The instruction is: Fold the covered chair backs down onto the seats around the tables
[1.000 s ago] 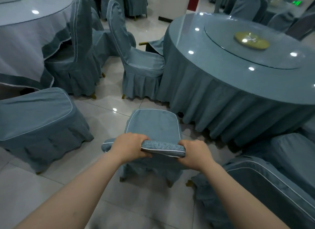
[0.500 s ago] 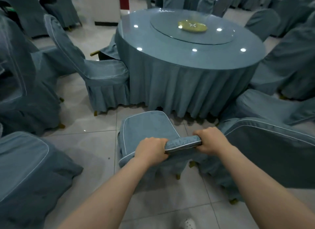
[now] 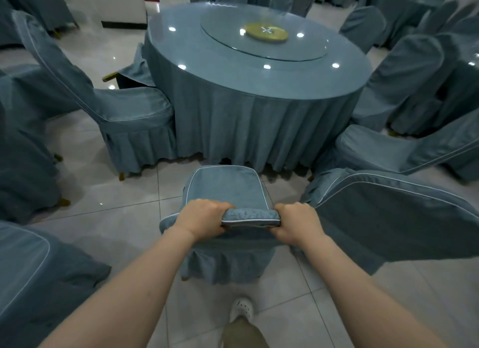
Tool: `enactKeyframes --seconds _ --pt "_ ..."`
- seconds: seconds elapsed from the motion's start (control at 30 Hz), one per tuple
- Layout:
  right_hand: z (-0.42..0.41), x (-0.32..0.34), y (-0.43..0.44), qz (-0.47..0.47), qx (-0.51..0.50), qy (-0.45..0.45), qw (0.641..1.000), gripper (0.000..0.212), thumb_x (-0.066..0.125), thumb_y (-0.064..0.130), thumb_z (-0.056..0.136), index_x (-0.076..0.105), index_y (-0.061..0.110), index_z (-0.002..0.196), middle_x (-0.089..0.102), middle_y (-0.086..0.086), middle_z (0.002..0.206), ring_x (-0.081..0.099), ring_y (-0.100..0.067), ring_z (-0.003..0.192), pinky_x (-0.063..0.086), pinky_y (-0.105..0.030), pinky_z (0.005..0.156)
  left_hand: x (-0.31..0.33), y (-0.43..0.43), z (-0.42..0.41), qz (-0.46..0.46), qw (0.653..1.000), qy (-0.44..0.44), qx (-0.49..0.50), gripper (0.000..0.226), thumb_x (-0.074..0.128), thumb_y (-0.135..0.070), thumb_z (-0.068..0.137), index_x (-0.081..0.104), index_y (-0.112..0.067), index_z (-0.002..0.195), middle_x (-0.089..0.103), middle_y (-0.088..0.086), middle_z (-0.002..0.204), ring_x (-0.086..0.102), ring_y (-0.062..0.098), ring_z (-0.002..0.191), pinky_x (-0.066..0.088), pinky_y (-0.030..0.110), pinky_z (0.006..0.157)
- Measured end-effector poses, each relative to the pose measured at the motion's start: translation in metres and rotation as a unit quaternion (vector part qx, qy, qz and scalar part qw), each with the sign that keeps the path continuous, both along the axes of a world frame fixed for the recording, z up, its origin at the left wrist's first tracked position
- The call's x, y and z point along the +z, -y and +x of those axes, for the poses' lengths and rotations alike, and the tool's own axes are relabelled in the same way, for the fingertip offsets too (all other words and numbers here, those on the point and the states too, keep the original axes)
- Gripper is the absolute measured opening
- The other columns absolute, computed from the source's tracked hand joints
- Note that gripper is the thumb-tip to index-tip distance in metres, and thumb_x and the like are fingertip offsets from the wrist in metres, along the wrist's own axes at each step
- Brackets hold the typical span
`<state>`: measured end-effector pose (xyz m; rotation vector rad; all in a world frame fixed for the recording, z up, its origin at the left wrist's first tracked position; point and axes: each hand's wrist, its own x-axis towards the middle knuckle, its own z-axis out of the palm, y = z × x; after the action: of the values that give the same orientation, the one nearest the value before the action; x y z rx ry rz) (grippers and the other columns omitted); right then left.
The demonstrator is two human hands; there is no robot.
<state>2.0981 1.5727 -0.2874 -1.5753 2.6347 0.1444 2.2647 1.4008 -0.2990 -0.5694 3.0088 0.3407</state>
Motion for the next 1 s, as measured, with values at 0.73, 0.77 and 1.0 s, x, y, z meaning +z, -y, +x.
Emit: enactKeyframes --seconds 0.73,0.77,1.0 --pt "0.016 0.013 0.129 -0.115 -0.150 0.419 0.888 0.071 0.029 0.066 0.089 0.067 0.012 0.112 0.068 0.000 0.115 0.060 -0.016 0.110 0.042 -0.039 0.102 0.005 0.124 0.008 0.061 0.998 0.010 0.022 0.088 0.069 -0.061 0.068 0.035 -0.029 0.143 0.049 -0.003 0.139 0.046 0.019 0.125 0.034 0.031 0.102" --pt "0.016 0.014 0.137 -0.122 -0.156 0.430 0.881 0.069 0.030 0.065 0.090 0.066 0.012 0.117 0.067 0.001 0.118 0.059 -0.013 0.112 0.041 -0.038 0.104 0.006 0.127 0.009 0.084 0.996 0.028 0.019 0.097 0.070 -0.064 0.065 0.029 -0.028 0.146 0.043 -0.003 0.145 0.042 0.018 0.130 0.033 0.031 0.105" --pt "0.004 0.021 0.243 -0.158 -0.140 0.451 0.867 0.057 0.037 0.056 0.094 0.067 0.012 0.112 0.068 0.001 0.114 0.061 -0.012 0.106 0.046 -0.038 0.098 0.006 0.188 0.016 0.257 0.964 0.035 0.061 0.093 0.062 -0.061 0.077 0.018 -0.024 0.150 0.022 -0.002 0.156 0.023 0.013 0.142 0.020 0.028 0.115"
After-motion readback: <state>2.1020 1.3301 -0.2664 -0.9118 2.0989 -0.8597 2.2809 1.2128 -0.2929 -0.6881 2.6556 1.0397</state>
